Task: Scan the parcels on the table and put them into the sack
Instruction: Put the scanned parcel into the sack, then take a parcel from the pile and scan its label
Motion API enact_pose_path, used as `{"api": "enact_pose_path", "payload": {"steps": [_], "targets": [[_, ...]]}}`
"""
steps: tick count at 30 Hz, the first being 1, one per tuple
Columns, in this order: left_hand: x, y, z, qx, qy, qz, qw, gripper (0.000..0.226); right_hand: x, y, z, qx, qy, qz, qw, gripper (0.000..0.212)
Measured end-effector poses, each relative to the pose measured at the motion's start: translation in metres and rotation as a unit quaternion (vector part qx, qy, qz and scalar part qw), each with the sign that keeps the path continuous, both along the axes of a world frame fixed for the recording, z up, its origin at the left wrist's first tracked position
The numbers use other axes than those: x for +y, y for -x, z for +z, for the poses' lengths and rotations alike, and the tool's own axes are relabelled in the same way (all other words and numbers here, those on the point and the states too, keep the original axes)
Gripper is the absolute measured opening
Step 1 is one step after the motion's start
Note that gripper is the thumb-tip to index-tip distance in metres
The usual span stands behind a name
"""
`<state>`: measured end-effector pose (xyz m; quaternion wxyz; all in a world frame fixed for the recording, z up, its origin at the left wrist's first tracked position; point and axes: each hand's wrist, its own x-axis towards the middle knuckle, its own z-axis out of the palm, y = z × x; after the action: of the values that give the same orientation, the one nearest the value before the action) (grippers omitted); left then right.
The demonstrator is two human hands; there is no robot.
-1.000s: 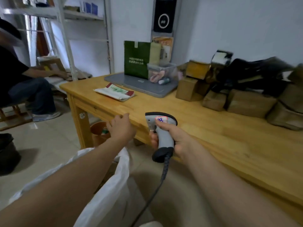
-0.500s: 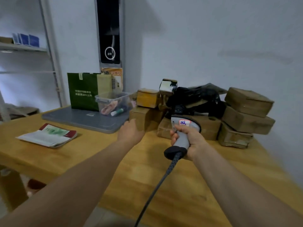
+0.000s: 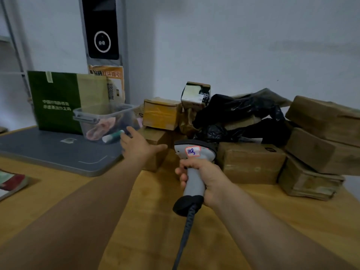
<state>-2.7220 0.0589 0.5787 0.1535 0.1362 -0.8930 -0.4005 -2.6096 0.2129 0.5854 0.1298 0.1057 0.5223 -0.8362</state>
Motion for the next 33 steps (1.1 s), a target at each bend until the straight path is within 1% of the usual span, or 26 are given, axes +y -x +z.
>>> {"api": "enact_pose_path", "payload": {"steps": [4,9,13,17,24,26,28,30,31,32,33], "targets": [[-0.001,0.019,-0.006,0.021,0.001,-0.008,1.0,0.124,0.005,0.007,-0.008,-0.008,-0.003,0.004,1.0,0.006],[-0.005,-0.01,-0.006,0.024,-0.006,-0.006,1.0,0.119,0.013,-0.008,-0.002,-0.004,-0.007,-0.013,1.0,0.007],[-0.013,-0.056,-0.005,0.007,0.001,-0.012,1.0,0.118,0.014,-0.046,0.008,-0.009,-0.018,-0.021,1.0,0.006],[-0.023,-0.12,-0.002,-0.014,0.018,-0.016,1.0,0.12,0.012,-0.098,0.011,-0.025,-0.029,-0.01,0.999,0.005],[-0.041,-0.236,0.004,-0.027,0.023,-0.068,0.997,0.12,0.007,-0.182,-0.002,-0.053,-0.019,-0.007,0.998,0.005],[-0.048,-0.265,0.005,-0.012,0.062,-0.085,0.994,0.122,0.004,-0.202,-0.007,-0.059,-0.014,-0.007,0.998,0.005],[-0.056,-0.291,0.003,0.027,0.159,-0.111,0.981,0.124,0.001,-0.219,-0.012,-0.061,-0.01,-0.008,0.998,0.006],[-0.059,-0.313,-0.002,0.075,0.274,-0.156,0.946,0.124,0.0,-0.232,-0.016,-0.057,-0.008,-0.015,0.998,0.006],[-0.059,-0.322,-0.006,0.084,0.317,-0.185,0.927,0.124,0.0,-0.238,-0.017,-0.052,-0.006,-0.022,0.998,0.006],[-0.059,-0.331,-0.009,0.08,0.341,-0.215,0.912,0.125,0.001,-0.243,-0.019,-0.044,-0.003,-0.031,0.999,0.005],[-0.059,-0.337,-0.012,0.069,0.346,-0.243,0.904,0.124,0.004,-0.247,-0.02,-0.034,-0.001,-0.04,0.999,0.005]]}}
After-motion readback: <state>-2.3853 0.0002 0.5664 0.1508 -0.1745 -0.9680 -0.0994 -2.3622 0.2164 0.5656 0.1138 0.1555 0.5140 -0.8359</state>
